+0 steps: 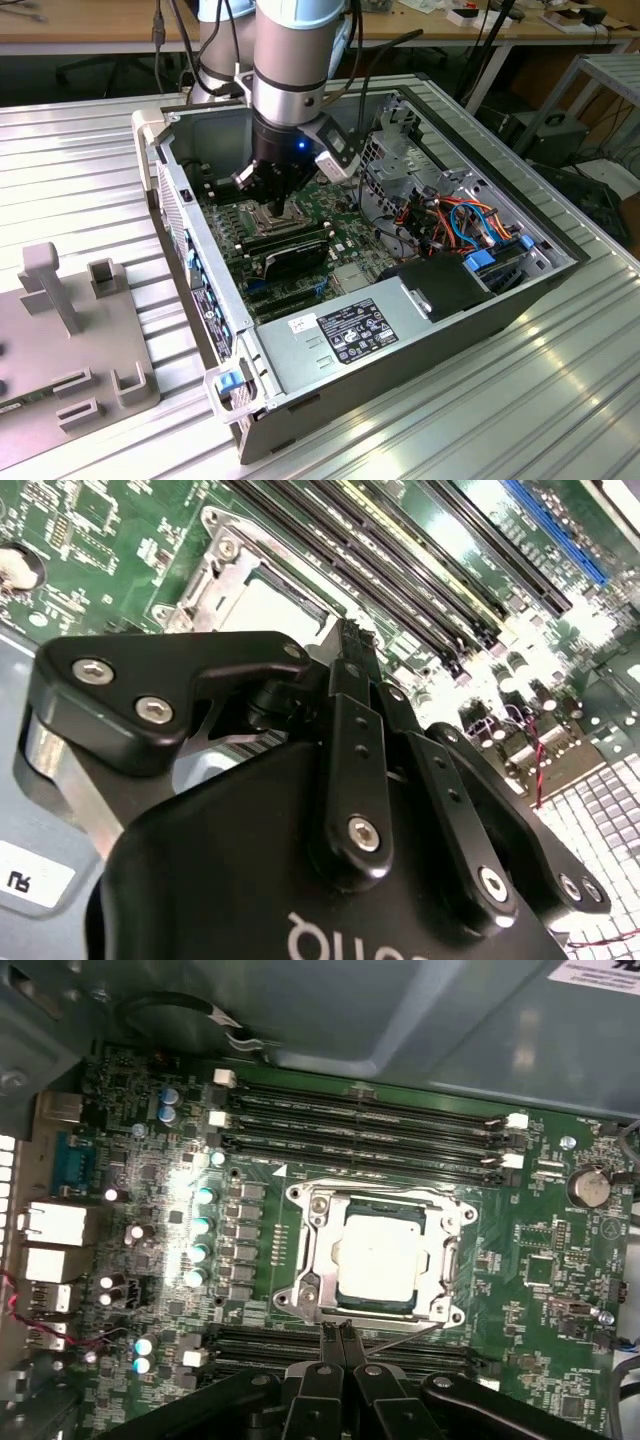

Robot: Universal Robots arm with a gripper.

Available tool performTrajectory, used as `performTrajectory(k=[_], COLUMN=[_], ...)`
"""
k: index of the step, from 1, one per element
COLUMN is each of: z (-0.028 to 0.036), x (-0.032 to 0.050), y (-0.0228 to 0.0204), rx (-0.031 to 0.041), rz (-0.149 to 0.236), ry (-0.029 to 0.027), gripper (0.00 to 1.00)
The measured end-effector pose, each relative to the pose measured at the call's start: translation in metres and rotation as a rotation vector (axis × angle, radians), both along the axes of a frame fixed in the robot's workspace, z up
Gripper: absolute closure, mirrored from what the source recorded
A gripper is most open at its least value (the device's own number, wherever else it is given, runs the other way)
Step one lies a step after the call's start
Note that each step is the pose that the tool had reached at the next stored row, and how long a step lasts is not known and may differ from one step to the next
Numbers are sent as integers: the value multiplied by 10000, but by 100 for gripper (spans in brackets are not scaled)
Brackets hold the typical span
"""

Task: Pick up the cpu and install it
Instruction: 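Install the second cpu locking lever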

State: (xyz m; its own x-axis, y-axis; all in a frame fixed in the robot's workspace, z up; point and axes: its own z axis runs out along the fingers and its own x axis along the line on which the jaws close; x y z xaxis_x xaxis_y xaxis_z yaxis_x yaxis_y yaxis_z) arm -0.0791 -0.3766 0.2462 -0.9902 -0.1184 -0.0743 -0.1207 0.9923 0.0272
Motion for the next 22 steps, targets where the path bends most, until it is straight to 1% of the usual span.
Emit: performTrajectory(k=[2,7,11,16,22], z=[-1,0,-1,-1,-26], x=[-29,-30,-30,-30,-30], y=[-5,-26,-47,-49,-49], rx=[0,-14,-52,-54,-55], rz=[1,0,-1,-1,0], ry=[-2,-1,-2,-1,-1], gripper=[89,89,89,89,89])
